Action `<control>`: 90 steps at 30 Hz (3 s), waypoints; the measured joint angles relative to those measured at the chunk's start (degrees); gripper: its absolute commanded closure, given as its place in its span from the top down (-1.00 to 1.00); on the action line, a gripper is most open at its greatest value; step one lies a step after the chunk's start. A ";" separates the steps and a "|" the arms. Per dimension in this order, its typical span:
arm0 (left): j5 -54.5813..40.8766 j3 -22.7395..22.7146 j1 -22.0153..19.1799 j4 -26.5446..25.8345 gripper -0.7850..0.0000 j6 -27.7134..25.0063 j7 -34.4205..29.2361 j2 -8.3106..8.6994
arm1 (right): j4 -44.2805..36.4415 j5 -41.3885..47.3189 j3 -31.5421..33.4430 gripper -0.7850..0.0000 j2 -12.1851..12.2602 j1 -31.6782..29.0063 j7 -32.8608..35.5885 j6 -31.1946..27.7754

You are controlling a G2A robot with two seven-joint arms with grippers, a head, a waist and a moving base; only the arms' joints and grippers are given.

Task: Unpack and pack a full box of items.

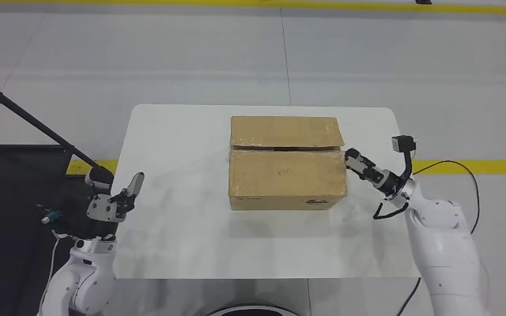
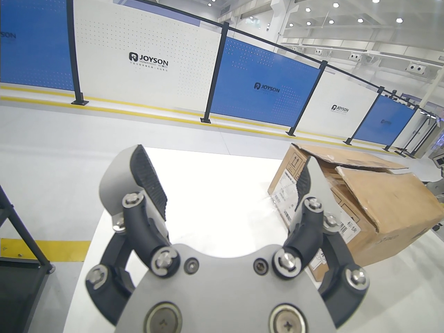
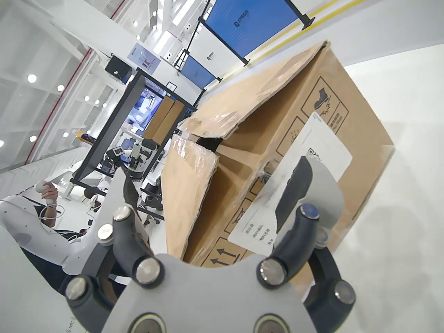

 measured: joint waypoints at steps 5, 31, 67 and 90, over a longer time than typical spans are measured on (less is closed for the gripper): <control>-0.28 -0.29 -0.29 0.21 1.00 -0.28 -0.33 0.00 | -1.32 -0.66 -0.72 1.00 0.27 -0.70 -0.99 0.52; 0.28 -0.04 -1.85 0.16 1.00 -1.67 -2.65 0.11 | -9.92 1.42 0.49 1.00 2.09 -5.72 -1.67 1.05; -14.02 2.56 -4.84 -1.56 1.00 -10.26 -11.58 0.43 | -12.62 37.91 -2.07 1.00 4.55 -2.23 25.62 19.74; 4.01 8.93 -5.25 1.11 1.00 -28.48 -19.58 2.14 | -26.24 22.64 -10.44 1.00 10.00 -8.14 25.94 20.05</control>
